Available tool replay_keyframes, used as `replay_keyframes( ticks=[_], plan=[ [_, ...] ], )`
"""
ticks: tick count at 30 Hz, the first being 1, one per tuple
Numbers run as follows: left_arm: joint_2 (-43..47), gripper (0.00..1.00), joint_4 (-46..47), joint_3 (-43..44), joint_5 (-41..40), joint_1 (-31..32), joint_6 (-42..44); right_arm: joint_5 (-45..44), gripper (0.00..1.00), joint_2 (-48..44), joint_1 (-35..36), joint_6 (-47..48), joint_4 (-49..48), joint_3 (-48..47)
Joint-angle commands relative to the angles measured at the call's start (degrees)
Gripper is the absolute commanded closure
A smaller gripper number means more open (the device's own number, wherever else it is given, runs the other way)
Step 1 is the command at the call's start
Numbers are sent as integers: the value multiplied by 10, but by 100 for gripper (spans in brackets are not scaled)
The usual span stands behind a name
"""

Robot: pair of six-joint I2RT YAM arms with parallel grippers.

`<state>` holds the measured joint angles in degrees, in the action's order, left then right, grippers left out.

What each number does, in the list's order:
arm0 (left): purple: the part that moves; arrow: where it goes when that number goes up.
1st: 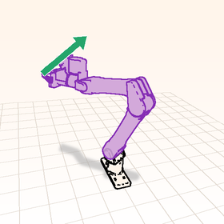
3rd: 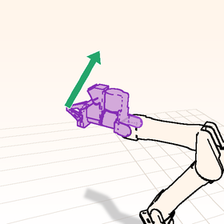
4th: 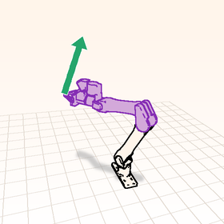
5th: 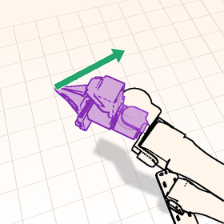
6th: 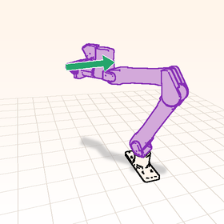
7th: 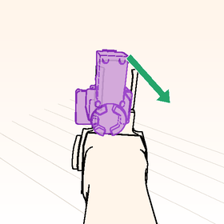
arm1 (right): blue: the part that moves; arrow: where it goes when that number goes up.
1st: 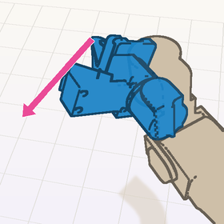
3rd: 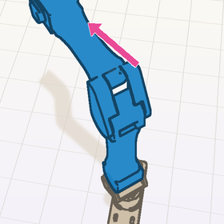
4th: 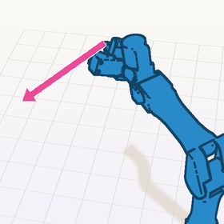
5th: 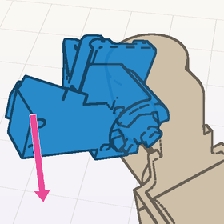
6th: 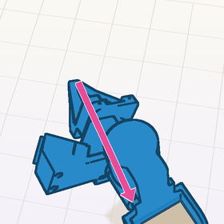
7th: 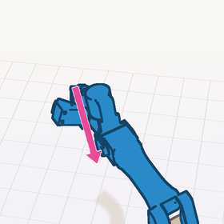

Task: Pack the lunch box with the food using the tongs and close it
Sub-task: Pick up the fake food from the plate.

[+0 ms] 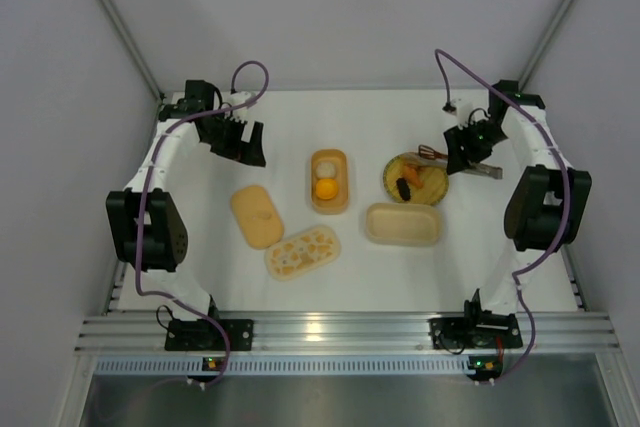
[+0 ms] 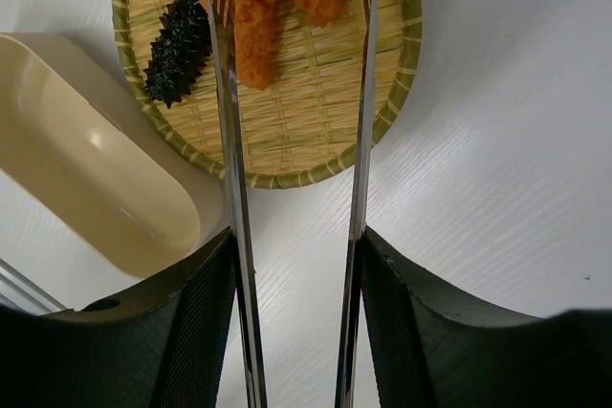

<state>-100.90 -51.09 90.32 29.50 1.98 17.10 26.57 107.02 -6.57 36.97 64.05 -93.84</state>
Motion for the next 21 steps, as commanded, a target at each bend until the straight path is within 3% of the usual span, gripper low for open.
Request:
replay_keyframes(
  ticks=[1,11,21],
  plan=[
    [-2,2,10,23,3,-1,2,6,50,5,-3,19,3,-29],
    [-15,2,8,39,2,-1,-4,-4,56,20,6,28,5,-35],
    [-21,2,8,39,6,-1,-3,9,76,4,6,34,31,-27]
  ],
)
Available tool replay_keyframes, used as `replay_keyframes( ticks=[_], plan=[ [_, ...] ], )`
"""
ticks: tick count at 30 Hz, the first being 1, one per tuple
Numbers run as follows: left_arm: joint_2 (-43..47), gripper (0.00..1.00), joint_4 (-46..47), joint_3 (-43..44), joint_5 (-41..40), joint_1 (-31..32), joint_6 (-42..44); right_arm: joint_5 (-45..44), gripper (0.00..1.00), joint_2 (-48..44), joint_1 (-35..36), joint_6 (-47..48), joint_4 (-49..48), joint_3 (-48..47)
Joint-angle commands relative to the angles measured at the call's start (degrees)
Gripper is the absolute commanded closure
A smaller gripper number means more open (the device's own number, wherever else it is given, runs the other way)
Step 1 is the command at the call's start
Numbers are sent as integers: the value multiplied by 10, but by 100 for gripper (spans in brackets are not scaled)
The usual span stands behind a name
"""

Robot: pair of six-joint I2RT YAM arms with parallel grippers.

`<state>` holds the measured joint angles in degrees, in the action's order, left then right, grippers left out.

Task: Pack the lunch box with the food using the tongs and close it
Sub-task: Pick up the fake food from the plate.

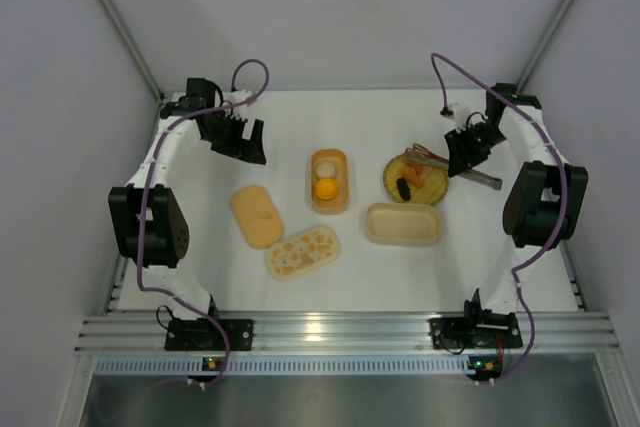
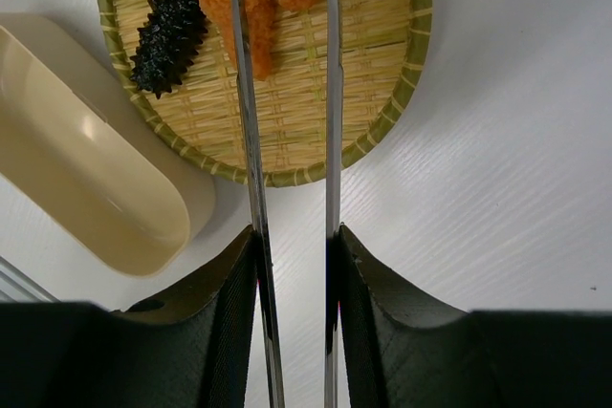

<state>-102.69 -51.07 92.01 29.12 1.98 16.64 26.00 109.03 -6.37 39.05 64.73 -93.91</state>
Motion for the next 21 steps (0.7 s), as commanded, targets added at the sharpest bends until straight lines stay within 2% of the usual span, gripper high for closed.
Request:
replay_keyframes(
  ticks=[1,9,21],
  plan=[
    [-3,2,7,22,10,-1,3,14,77,-18,4,13,24,-24],
    [-2,2,6,19,15,-1,7,30,84,-48,4,-3,24,-23],
    [7,2,7,12,15,-1,7,48,86,-94,3,-22,52,-56]
  ],
)
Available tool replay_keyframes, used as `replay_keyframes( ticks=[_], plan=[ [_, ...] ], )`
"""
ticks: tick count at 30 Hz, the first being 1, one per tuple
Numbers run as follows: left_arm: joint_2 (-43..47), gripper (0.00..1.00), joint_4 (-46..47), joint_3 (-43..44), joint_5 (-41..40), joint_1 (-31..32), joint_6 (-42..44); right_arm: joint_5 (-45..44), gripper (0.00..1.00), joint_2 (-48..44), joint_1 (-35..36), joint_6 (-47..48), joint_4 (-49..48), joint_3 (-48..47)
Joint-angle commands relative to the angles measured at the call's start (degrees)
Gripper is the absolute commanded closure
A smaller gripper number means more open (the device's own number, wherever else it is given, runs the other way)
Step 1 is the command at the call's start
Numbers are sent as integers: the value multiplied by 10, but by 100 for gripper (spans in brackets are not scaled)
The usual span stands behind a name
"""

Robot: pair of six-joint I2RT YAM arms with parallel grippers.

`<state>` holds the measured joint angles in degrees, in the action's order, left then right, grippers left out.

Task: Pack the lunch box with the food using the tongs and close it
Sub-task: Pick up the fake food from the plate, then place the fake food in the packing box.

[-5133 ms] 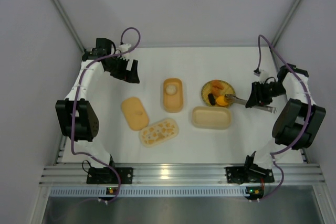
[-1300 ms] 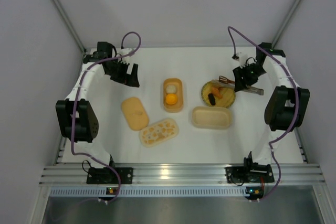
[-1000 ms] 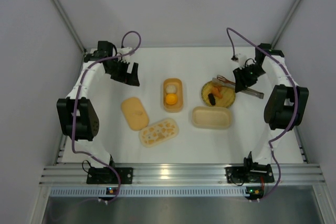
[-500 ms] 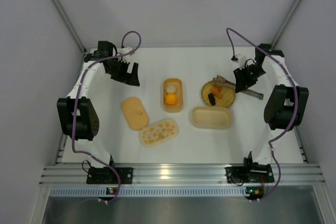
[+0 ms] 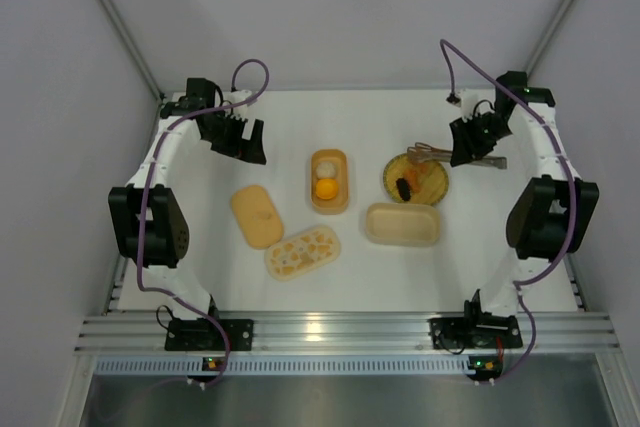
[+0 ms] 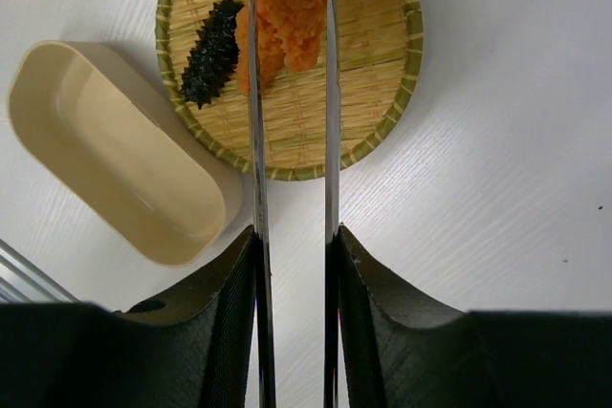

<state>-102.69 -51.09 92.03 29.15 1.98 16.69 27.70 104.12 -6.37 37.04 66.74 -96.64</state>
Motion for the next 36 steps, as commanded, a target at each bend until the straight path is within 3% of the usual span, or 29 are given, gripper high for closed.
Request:
replay_keyframes(
  ticks=[1,12,16,26,36],
  plan=[
    [7,2,8,10,17,-1,5,32,86,-50,3,-1,34,-24],
    [10,2,10,3,25,-1,4,74,87,-130,10,21,79,38],
    [12,2,6,-3,25,-1,4,81,87,-168,30,27,79,107],
    [19,2,-8,-8,27,-1,8,91,87,-273,104,0,57,239],
    [22,2,-17,-11,25,-1,12,78,84,-283,125,-50,-20,311]
  ],
)
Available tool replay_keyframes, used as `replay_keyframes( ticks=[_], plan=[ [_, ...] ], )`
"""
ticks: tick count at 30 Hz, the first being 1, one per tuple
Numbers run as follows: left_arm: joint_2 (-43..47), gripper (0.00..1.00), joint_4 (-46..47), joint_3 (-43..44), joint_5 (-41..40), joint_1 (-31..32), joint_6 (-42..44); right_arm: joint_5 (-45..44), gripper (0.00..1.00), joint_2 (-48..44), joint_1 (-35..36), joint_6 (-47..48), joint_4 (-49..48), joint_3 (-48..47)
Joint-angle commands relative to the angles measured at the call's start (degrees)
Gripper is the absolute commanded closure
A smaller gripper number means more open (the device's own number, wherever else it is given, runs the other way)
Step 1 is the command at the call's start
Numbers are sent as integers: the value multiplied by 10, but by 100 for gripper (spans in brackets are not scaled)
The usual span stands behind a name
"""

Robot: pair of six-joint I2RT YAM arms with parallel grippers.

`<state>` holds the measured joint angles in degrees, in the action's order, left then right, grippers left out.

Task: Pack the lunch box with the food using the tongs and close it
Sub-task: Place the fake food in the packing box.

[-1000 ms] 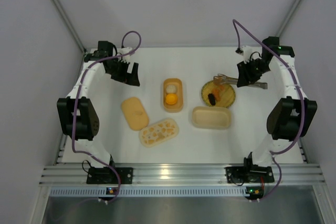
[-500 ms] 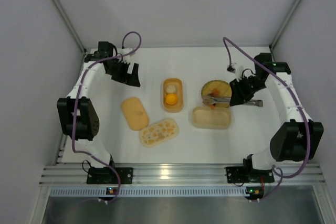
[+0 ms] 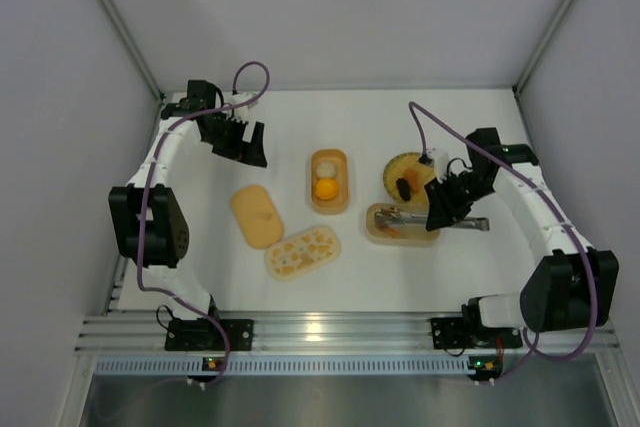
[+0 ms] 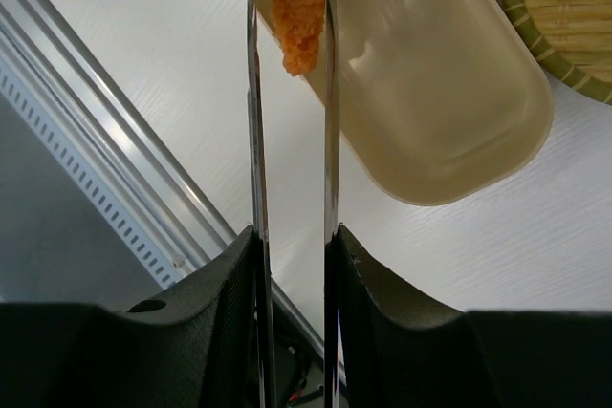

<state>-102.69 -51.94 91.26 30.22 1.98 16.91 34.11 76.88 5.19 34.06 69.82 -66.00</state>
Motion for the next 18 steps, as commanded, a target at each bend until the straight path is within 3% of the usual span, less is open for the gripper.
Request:
replay_keyframes(
  ticks=[1,11,18],
  plan=[
    [22,2,-8,-2,15,-1,8,11,84,-7,10,-22,-64,10],
    [22,2,-9,-3,11,-1,11,5,81,21,11,-50,-111,8],
    [18,2,-7,-3,10,-1,15,5,69,29,14,-38,-99,1]
  ],
)
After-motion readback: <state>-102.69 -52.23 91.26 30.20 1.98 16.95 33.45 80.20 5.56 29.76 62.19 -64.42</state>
